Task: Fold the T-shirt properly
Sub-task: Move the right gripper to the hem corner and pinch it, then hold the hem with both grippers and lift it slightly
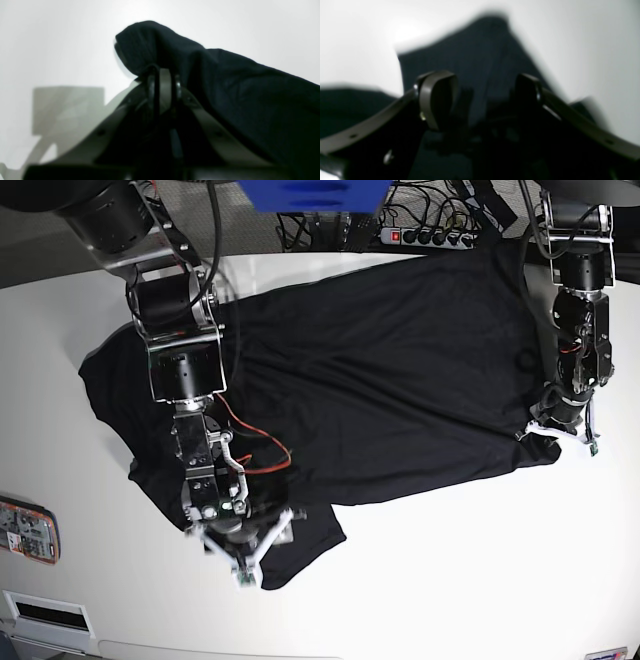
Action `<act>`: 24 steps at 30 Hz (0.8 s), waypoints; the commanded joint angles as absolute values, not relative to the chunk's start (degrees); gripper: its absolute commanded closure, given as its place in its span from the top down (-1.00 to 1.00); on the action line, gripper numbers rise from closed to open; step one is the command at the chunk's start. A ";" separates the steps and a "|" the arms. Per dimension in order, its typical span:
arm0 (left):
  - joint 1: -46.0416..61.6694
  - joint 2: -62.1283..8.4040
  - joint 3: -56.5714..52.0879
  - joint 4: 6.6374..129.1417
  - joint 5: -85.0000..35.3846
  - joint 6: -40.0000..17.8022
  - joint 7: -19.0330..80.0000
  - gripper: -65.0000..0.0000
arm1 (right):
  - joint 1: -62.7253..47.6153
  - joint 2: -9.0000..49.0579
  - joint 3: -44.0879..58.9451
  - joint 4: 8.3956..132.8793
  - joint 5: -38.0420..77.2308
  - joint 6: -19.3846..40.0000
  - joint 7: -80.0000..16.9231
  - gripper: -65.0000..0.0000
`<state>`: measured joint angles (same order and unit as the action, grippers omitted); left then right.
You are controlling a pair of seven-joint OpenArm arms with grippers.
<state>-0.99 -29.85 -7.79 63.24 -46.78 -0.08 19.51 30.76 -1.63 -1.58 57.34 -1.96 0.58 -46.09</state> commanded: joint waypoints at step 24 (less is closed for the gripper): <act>-0.04 -29.85 -7.25 63.25 -46.37 0.57 22.99 -1.00 | 41.71 3.82 -1.89 15.78 -2.77 0.40 -8.48 0.20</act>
